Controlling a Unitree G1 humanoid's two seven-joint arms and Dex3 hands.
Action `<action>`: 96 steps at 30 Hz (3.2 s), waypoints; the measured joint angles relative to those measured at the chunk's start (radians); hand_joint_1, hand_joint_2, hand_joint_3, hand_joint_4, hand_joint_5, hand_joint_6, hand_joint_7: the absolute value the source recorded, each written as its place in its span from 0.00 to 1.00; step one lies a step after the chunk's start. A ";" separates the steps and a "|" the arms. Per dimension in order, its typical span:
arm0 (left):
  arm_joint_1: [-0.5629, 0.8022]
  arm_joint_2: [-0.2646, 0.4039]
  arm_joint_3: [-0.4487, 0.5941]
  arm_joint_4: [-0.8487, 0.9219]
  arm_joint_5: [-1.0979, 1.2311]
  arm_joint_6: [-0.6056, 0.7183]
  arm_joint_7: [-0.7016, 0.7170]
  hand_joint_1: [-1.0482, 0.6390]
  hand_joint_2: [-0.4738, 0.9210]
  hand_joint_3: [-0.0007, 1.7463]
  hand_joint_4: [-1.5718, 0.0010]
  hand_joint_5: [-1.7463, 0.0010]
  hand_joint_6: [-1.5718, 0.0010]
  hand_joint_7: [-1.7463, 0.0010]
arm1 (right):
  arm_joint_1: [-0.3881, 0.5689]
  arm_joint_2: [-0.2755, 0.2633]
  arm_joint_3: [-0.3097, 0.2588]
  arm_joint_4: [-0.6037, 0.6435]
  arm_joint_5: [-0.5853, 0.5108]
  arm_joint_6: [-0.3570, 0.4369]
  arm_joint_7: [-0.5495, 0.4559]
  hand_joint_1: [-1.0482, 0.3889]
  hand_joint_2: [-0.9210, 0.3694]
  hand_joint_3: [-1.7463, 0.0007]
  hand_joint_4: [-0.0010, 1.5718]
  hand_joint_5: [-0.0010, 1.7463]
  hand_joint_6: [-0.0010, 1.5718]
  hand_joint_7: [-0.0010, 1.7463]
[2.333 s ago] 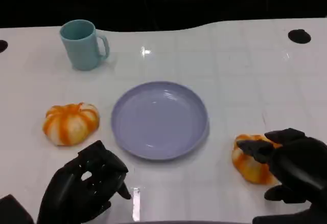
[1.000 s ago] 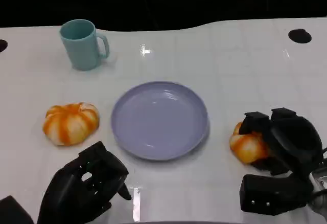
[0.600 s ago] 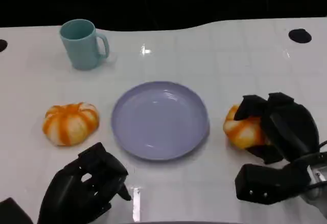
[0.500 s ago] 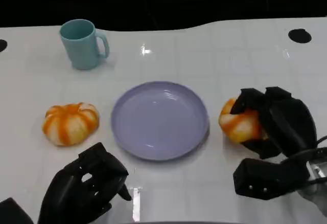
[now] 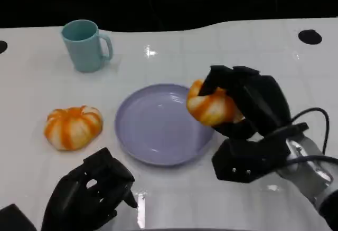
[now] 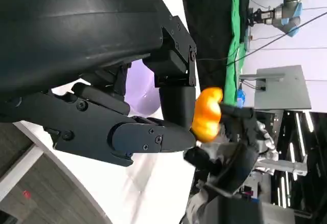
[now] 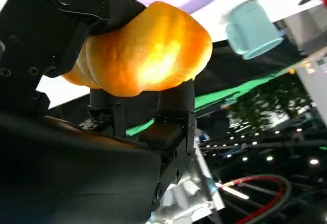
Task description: Grasp the bread from the table and place it into the plate.
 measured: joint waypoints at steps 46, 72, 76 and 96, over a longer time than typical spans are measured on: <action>0.002 -0.003 -0.017 0.004 0.027 -0.032 0.000 0.28 1.00 0.17 0.60 0.00 0.61 0.18 | -0.022 0.005 0.090 -0.239 0.056 0.202 0.633 0.29 0.00 0.85 0.02 0.19 0.14 0.01; 0.009 -0.002 -0.020 -0.011 0.027 -0.030 0.001 0.29 1.00 0.18 0.61 0.00 0.62 0.19 | 0.412 -0.128 -0.099 -0.516 0.150 -0.106 0.431 0.58 0.30 0.53 0.48 0.76 0.56 0.53; 0.009 -0.002 -0.020 -0.017 0.027 -0.023 0.001 0.29 1.00 0.18 0.61 0.00 0.62 0.19 | 0.462 -0.130 -0.132 -0.535 0.166 -0.151 0.407 0.60 0.43 0.34 0.49 0.90 0.51 0.71; 0.012 -0.002 -0.021 -0.025 0.028 -0.015 0.001 0.28 1.00 0.18 0.62 0.00 0.62 0.19 | 0.653 -0.161 -0.214 -0.656 0.231 -0.169 0.430 0.64 0.46 0.29 0.45 1.00 0.44 0.80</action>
